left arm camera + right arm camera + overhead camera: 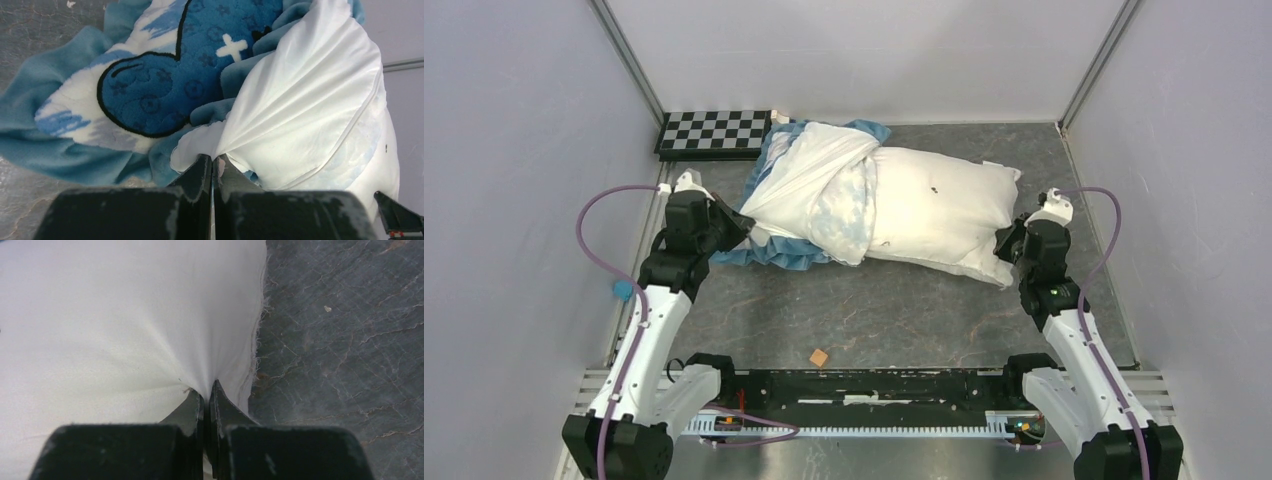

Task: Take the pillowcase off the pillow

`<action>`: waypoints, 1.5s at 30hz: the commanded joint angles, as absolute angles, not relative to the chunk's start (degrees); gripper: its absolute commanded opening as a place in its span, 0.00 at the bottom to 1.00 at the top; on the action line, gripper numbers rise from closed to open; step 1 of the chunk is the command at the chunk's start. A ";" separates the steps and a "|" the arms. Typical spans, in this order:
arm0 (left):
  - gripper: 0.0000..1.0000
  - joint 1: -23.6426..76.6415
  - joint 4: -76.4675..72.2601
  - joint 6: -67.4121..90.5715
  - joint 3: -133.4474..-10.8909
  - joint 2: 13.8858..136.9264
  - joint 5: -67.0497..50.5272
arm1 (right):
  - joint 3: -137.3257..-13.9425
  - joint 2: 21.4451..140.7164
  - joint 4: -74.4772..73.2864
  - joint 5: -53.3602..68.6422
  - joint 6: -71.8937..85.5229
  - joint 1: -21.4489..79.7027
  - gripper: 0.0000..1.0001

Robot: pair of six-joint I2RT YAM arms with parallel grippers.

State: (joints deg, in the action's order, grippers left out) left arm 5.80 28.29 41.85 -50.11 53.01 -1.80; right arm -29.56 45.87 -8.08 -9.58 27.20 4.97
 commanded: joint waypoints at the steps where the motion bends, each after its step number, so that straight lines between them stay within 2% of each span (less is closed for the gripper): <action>1: 0.02 3.37 27.62 35.02 -54.39 49.07 7.07 | -34.12 45.28 -6.25 -23.24 25.28 2.73 0.00; 5: 0.02 3.41 27.77 31.40 -55.47 49.02 4.20 | -34.94 44.47 -5.94 -23.21 24.25 2.73 0.00; 6: 0.07 3.41 27.88 30.30 -55.85 49.04 2.86 | -34.70 44.12 -5.15 -21.51 23.67 2.74 0.00; 7: 0.20 3.41 27.81 29.51 -56.08 48.91 1.71 | -34.27 43.80 -4.10 -19.70 22.86 2.75 0.00; 9: 0.69 3.38 29.20 29.22 -57.06 48.29 2.60 | -33.40 43.33 -2.18 -14.85 21.54 2.77 0.00; 10: 0.84 3.35 29.60 29.51 -57.21 47.71 2.98 | -33.02 43.26 -1.11 -11.52 20.70 2.73 0.01; 11: 0.94 3.43 29.52 29.78 -57.14 47.10 2.78 | -32.88 43.39 -0.47 -8.11 20.07 2.77 0.04; 12: 0.98 3.51 29.45 30.20 -57.13 46.70 2.35 | -32.93 43.70 -0.43 -5.57 19.59 2.74 0.07; 16: 1.00 3.89 29.57 31.46 -57.84 47.31 -3.02 | -35.79 46.17 -0.98 1.73 18.68 2.80 0.26; 17: 1.00 4.50 30.66 31.50 -58.82 47.96 -3.03 | -36.79 46.83 -1.65 2.70 18.51 2.74 0.35; 18: 1.00 6.19 32.10 31.04 -60.06 48.19 -1.06 | -38.13 47.41 -2.34 3.00 18.48 2.76 0.52; 19: 1.00 8.73 32.50 30.37 -60.81 48.03 1.96 | -39.45 47.90 -3.51 2.92 18.66 2.76 0.76; 20: 1.00 12.96 32.75 29.25 -61.69 47.59 7.09 | -40.54 48.25 -4.44 2.42 19.09 2.73 0.90; 21: 1.00 17.73 32.87 28.31 -62.38 47.38 11.71 | -41.69 48.46 -5.20 2.42 19.22 2.73 0.96; 24: 1.00 26.90 33.65 26.79 -65.34 49.11 21.37 | -44.41 48.58 -6.10 4.08 18.75 2.74 0.98; 35: 1.00 45.30 36.16 23.81 -77.49 65.38 33.54 | -48.36 48.30 -2.53 11.91 15.96 3.20 0.98; 45: 1.00 52.59 36.30 20.66 -87.73 80.32 35.46 | -47.89 60.24 5.37 17.82 16.35 13.28 0.98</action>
State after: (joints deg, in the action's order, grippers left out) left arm 51.18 36.84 24.47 -82.98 76.34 33.21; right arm -46.78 56.38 0.45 14.72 17.12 8.93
